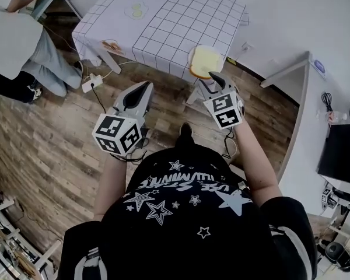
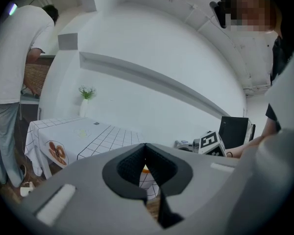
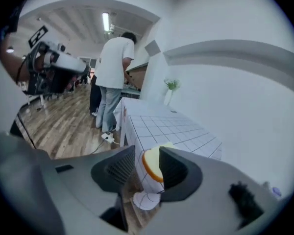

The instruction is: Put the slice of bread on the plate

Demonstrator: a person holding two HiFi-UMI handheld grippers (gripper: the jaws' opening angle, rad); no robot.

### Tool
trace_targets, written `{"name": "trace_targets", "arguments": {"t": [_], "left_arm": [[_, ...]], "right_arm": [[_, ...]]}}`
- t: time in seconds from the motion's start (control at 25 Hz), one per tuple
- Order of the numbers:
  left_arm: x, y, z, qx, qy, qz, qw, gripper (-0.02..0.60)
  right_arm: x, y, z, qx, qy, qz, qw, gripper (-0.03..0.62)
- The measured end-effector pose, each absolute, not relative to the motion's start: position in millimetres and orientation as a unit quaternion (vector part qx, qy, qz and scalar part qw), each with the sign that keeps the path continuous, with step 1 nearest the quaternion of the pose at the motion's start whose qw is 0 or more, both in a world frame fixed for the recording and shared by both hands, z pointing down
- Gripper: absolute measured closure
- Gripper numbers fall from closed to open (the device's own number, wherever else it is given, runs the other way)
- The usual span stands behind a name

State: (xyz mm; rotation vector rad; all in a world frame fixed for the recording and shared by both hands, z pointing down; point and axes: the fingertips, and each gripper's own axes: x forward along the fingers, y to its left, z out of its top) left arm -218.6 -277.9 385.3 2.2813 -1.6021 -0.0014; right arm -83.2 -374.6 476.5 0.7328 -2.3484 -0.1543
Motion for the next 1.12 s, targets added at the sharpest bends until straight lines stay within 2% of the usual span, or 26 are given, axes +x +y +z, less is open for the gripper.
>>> {"name": "trace_targets", "arguments": {"t": [0.12,0.2,0.48,0.72,1.12], "left_arm": [[-216,-260,386,0.810,-0.559,-0.005,0.178,0.572],[-214,-246,387,0.814,-0.553,-0.006,0.181,0.572],[-200,-199,402,0.832,-0.517,-0.003,0.199,0.572],[-175,-177,421,0.851,-0.475,0.006,0.224,0.572],[-147,-166,410,0.863,-0.462,0.011,0.205,0.572]], "right_arm": [[-77,-354,452,0.302,-0.912,-0.005,0.277,0.445],[-70,-341,437,0.322,-0.913,0.010,0.250,0.491],[-45,-279,419,0.363,-0.906,0.086,0.199,0.537],[-2,-237,417,0.420,-0.881,0.113,0.185,0.562],[39,-219,396,0.450,-0.873,0.121,0.146,0.579]]}}
